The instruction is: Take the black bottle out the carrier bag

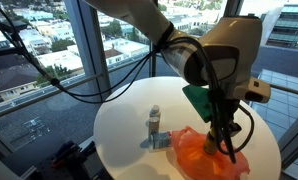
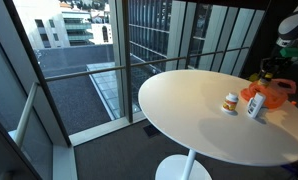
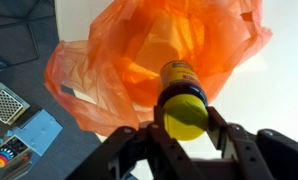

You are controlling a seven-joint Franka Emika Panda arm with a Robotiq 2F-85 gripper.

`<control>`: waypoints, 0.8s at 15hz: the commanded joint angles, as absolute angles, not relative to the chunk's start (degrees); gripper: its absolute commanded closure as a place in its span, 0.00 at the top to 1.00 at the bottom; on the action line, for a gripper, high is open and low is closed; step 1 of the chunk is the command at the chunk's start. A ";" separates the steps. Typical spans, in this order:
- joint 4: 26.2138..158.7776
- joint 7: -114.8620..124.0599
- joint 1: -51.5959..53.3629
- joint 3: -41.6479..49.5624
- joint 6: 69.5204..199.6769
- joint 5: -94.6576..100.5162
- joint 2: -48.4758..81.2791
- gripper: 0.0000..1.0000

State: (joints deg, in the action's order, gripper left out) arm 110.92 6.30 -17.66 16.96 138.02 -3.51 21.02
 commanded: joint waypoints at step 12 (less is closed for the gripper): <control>124.06 5.31 -10.74 11.86 133.56 -0.21 -2.24 0.20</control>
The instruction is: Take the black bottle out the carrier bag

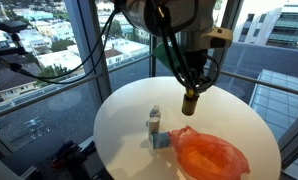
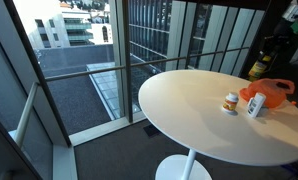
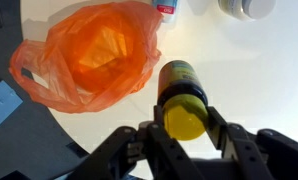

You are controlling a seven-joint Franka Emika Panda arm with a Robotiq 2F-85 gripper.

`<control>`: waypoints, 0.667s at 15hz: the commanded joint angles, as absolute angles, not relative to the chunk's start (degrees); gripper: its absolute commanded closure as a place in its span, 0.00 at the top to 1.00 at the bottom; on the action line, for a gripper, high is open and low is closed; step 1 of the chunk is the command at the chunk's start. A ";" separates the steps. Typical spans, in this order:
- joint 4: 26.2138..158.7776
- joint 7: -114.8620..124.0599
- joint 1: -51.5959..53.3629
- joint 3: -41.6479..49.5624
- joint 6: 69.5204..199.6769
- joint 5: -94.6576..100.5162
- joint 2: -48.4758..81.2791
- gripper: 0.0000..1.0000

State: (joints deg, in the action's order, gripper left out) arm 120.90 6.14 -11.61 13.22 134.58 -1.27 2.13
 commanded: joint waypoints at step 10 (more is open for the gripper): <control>130.16 6.32 -7.21 6.84 132.55 3.03 -5.26 0.20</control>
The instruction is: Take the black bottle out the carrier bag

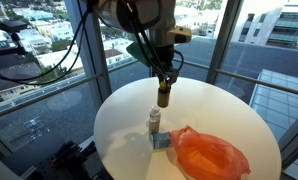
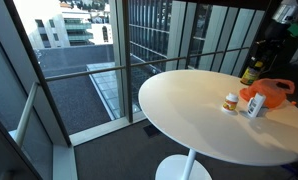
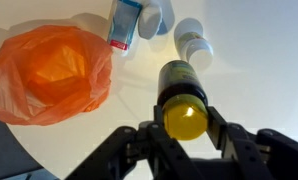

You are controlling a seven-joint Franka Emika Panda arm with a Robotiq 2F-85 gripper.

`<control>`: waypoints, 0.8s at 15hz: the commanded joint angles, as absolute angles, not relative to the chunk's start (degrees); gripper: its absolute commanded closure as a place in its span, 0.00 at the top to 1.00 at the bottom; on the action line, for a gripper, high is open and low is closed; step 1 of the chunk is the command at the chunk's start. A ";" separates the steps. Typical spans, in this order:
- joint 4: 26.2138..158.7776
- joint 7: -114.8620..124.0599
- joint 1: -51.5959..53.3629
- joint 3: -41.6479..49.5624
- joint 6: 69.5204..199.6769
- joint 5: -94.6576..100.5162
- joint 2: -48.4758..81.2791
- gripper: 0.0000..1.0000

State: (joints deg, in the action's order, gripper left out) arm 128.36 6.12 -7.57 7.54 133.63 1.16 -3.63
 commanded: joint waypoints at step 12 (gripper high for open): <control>132.59 6.40 -5.71 4.67 135.10 5.43 -3.85 0.20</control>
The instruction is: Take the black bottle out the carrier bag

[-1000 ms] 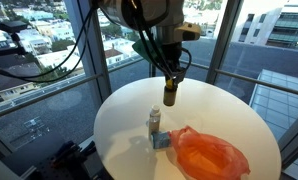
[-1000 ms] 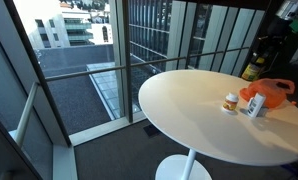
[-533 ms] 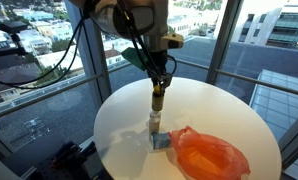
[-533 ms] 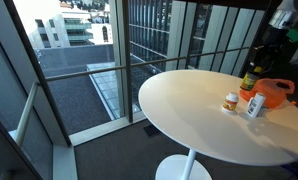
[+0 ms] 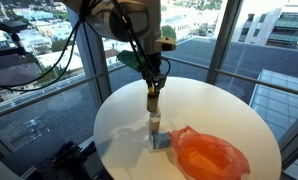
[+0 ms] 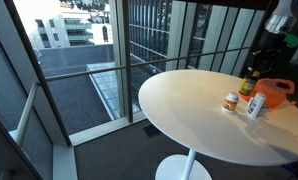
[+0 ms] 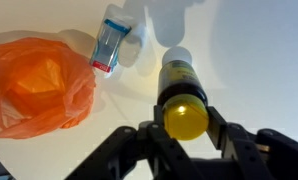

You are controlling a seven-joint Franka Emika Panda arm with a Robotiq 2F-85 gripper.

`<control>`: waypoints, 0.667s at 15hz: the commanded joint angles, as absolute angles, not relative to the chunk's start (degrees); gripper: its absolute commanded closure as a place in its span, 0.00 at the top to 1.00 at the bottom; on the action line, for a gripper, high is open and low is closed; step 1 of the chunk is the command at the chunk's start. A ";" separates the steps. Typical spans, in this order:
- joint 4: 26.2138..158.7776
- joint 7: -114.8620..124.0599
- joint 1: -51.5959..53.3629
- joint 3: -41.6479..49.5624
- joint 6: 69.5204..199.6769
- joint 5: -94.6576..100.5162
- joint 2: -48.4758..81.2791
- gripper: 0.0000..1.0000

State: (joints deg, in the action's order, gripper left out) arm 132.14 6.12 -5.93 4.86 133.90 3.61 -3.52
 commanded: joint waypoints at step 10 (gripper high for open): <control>130.48 6.84 -5.13 4.07 137.18 5.82 -1.17 0.20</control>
State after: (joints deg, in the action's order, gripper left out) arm 131.96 6.12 -5.42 4.10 136.67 4.48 -2.09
